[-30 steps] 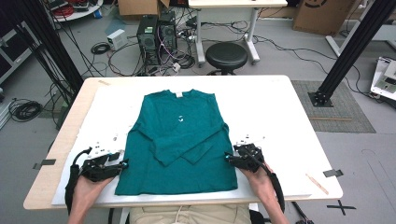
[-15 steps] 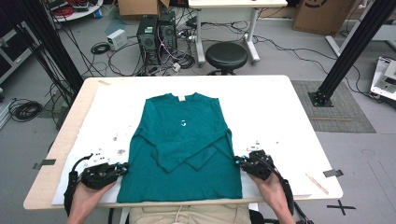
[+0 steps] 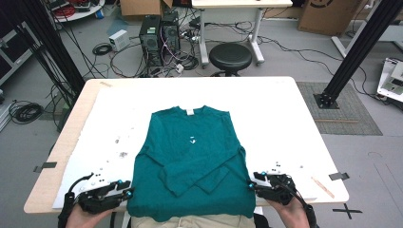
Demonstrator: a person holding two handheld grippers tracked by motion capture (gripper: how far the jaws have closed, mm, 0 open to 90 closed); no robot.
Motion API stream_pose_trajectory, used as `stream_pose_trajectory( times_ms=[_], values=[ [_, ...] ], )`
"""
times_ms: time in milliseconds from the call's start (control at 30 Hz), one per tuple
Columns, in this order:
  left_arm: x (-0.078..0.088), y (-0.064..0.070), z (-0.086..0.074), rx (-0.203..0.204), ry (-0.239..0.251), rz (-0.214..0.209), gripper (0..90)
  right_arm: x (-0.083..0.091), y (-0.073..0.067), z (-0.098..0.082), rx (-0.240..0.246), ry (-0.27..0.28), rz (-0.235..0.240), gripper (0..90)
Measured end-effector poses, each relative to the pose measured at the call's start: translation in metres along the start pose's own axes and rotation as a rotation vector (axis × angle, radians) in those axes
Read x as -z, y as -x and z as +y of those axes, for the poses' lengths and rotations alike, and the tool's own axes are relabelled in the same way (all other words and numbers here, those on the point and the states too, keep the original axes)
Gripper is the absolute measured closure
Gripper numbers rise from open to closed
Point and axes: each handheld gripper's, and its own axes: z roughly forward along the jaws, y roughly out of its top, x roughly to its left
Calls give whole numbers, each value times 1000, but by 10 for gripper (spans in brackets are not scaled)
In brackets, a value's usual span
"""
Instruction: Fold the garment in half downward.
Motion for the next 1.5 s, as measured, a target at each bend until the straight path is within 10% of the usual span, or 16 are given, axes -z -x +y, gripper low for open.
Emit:
stream_pose_trajectory(
  times_ms=[167,367,767,1167,1500],
  values=[
    [-6,-12,40,-35,106,23,467,-6,10,24,10,54,-38,378],
    [-35,-21,96,-129,88,21,451,-23,24,65,23,91,-108,323],
    [-102,-97,159,16,-13,128,410,-56,46,119,14,53,-180,240],
    [-177,-135,149,64,-229,228,546,-93,62,149,17,-47,-193,259],
    [-171,-151,145,133,-180,248,792,-90,65,151,4,-27,-191,265]
  ],
)
